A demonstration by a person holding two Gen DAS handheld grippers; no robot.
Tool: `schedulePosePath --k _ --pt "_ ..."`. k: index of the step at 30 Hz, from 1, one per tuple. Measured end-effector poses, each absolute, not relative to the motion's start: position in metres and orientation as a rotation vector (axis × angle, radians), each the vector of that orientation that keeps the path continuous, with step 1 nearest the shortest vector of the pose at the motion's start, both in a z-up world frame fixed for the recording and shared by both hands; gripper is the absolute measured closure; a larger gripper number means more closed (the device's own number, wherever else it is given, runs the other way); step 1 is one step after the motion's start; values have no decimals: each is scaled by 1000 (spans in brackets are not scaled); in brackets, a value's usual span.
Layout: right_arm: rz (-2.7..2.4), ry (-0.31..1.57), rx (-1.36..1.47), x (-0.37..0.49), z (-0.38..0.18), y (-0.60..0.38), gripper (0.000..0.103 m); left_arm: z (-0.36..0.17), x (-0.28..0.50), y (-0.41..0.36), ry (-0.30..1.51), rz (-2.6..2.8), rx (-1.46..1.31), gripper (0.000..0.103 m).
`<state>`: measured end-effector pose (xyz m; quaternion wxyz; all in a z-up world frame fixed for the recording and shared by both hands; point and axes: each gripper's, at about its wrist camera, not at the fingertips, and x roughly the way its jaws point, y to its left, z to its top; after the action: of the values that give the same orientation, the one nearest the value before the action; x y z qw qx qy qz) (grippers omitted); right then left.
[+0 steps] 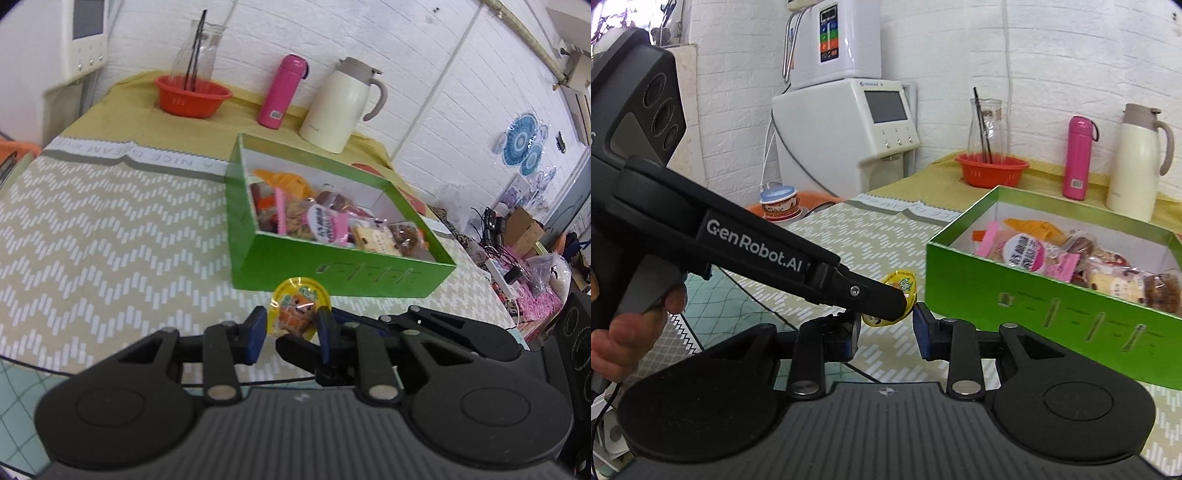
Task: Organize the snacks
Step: 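Carry the yellow cup into the green box and open the right gripper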
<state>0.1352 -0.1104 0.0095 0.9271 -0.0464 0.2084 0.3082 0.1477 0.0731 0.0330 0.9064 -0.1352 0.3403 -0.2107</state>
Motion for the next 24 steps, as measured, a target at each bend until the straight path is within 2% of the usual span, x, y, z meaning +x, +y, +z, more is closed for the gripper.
schedulePosePath --k 11,24 --pt "471 342 -2 152 31 -179 47 62 186 2 646 -553 -233 84" --pt "428 365 57 196 18 -202 46 53 247 -24 676 -556 -213 84"
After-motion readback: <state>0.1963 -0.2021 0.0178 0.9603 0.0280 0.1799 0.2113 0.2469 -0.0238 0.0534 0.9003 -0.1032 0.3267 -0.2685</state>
